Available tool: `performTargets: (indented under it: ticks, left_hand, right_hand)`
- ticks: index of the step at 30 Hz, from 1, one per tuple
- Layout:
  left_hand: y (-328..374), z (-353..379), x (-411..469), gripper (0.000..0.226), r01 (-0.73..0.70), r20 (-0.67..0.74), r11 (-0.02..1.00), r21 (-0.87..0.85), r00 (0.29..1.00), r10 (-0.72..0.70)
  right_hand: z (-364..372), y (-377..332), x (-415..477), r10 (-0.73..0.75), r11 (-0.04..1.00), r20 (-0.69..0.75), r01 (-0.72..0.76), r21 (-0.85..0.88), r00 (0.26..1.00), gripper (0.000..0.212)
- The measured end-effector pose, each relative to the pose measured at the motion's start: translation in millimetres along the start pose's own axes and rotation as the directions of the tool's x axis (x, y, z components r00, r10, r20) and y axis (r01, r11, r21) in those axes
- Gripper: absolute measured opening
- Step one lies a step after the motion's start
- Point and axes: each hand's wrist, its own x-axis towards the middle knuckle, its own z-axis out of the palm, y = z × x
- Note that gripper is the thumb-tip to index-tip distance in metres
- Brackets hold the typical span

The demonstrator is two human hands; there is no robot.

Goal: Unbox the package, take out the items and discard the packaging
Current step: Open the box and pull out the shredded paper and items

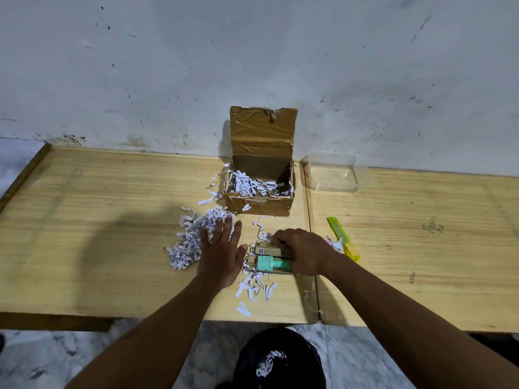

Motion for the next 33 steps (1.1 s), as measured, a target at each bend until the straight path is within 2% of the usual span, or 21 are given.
performTargets:
  ticks: [4, 9, 12, 16, 20, 22, 26, 30, 33]
  left_hand:
    - [-0.7, 8.4, 3.1, 0.063, 0.01, -0.047, 1.0, 0.02, 0.999, -0.009]
    - [-3.3, 11.9, 2.5, 0.061, -0.002, -0.076, 1.0, 0.025, 0.997, 0.004]
    - [-3.1, 11.0, 2.0, 0.06, -0.009, -0.078, 1.0, 0.014, 0.997, 0.01]
    - [-3.1, 10.1, 2.1, 0.063, -0.01, -0.068, 1.0, 0.017, 0.998, 0.011]
    - [-1.5, 6.5, 0.8, 0.068, -0.022, -0.06, 1.0, 0.022, 0.998, 0.023]
    - [-1.5, 7.5, 0.8, 0.065, -0.013, -0.07, 1.0, 0.014, 0.997, 0.014]
    - [-2.9, 9.8, 2.4, 0.062, -0.008, -0.058, 1.0, 0.014, 0.998, 0.009]
    - [-3.1, 7.7, 2.0, 0.064, -0.006, -0.04, 1.0, 0.024, 0.999, 0.007]
    - [-2.1, 7.3, 1.5, 0.066, 0.003, -0.031, 1.0, 0.016, 1.0, -0.003]
  right_hand:
    - [-5.6, 1.3, 8.8, -0.02, 0.999, 0.054, 0.022, -0.04, 0.998, 0.053]
    - [-19.3, -2.7, 21.1, 0.013, 0.994, 0.134, 0.001, -0.108, 0.991, 0.065]
    - [-24.0, -5.8, 22.1, 0.044, 0.994, 0.031, -0.04, -0.103, 0.999, 0.071]
    - [-21.6, -20.2, 16.0, 0.052, 0.996, -0.14, -0.042, 0.073, 0.989, 0.056]
    - [3.6, -39.1, 7.6, -0.076, 0.994, -0.051, 0.072, -0.086, 0.996, 0.054]
    - [16.4, -41.4, 6.9, -0.083, 0.987, -0.023, 0.079, -0.141, 0.996, 0.05]
    - [17.9, -35.0, 11.5, -0.066, 0.987, -0.052, 0.058, -0.152, 0.996, 0.042]
    - [8.9, -23.3, 11.7, -0.076, 0.987, -0.125, 0.057, -0.152, 0.989, 0.057]
    - [3.2, -14.2, 11.3, -0.079, 0.983, -0.167, 0.05, -0.174, 0.983, 0.055]
